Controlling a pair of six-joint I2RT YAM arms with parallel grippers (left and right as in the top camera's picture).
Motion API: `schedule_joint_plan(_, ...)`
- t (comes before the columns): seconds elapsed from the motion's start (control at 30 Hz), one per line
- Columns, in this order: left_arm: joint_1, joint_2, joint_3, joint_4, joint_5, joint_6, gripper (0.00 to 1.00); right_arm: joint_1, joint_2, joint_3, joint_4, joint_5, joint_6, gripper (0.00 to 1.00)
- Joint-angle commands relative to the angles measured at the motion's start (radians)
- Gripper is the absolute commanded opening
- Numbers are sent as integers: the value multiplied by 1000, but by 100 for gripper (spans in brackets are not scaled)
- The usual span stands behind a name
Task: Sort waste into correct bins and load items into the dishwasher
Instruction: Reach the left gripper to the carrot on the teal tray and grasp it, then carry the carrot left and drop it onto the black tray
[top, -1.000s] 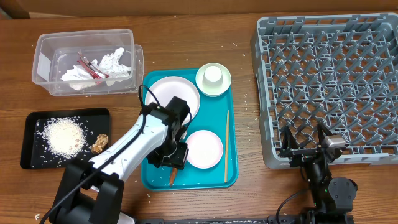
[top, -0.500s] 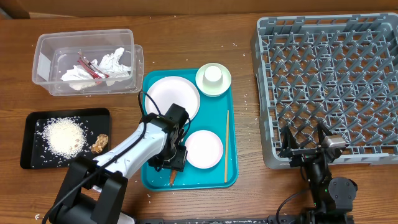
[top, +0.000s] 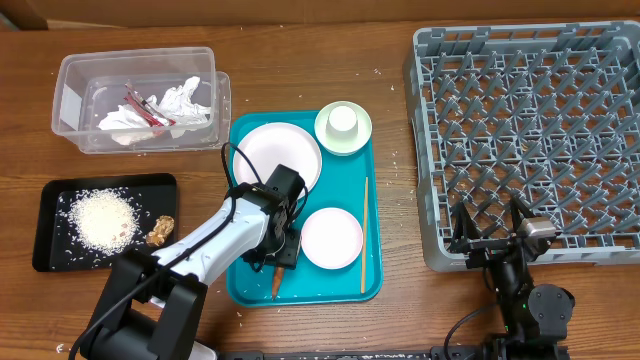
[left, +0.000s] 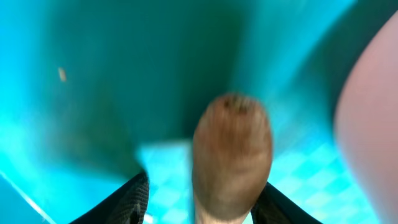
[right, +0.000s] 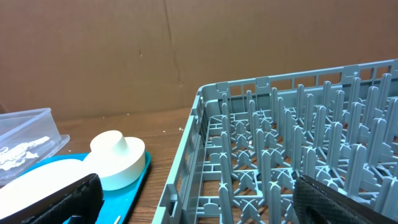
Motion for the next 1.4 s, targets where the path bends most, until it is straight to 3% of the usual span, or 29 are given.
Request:
schedule_joint_plan(0.0, -6, 34, -10, -18, -2, -10, 52, 6, -11, -10, 4, 3, 0, 100)
schedule_joint_plan(0.07, -6, 34, -10, -16, -2, -10, 48, 6, -11, -10, 4, 2, 0, 100)
schedule_joint_plan(0.17, -6, 33, -8, -9, 5, -24, 30, 6, -11, -10, 4, 2, 0, 100)
schedule_joint_plan(0.5, 0, 33, 8, -12, 8, -76, 23, 6, -11, -10, 4, 3, 0, 100)
schedule_joint_plan(0.7, 61, 31, 118, -87, 3, -115, 20, 6, -11, -10, 4, 2, 0, 100)
schedule_joint_plan(1.07, 338, 31, 472, -362, -82, -115, 20, 6, -11, -10, 4, 2, 0, 100)
schedule_joint_plan(1.37, 632, 32, 520, -349, -111, -138, 23, 6, -11, -10, 4, 3, 0, 100)
